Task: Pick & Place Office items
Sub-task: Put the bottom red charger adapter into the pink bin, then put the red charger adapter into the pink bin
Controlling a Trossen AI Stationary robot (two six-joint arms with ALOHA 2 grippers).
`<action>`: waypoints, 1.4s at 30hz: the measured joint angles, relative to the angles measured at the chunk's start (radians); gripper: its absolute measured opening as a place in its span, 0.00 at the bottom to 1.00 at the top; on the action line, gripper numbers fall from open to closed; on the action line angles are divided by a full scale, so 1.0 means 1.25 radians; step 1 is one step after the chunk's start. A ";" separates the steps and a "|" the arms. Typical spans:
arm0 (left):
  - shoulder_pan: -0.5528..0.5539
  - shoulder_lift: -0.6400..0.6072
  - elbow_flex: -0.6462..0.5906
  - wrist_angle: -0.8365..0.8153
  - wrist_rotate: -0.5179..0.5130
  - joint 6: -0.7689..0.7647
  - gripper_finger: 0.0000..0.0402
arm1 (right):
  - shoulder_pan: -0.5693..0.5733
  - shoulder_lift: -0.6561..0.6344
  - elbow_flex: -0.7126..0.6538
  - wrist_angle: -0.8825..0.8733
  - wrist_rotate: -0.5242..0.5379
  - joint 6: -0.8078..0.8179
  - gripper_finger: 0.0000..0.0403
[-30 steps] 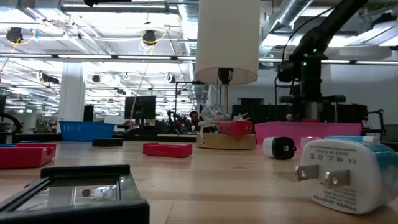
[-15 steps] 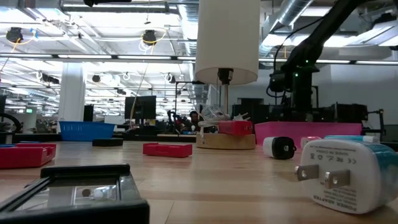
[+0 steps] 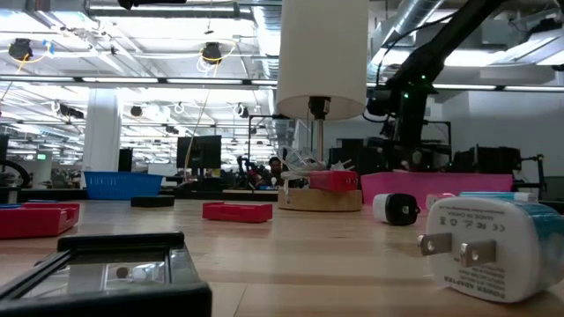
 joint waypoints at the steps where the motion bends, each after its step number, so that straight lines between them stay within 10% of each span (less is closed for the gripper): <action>1: 0.000 0.000 0.000 0.000 0.000 0.000 0.87 | 0.004 0.006 0.011 -0.008 0.000 0.000 0.51; 16: 0.000 0.000 0.000 -0.001 0.001 0.001 0.87 | 0.045 0.149 0.156 -0.093 0.011 0.013 0.53; 42: 0.000 0.000 0.000 -0.002 0.002 0.022 0.87 | 0.041 0.041 0.157 -0.217 0.166 -0.064 0.59</action>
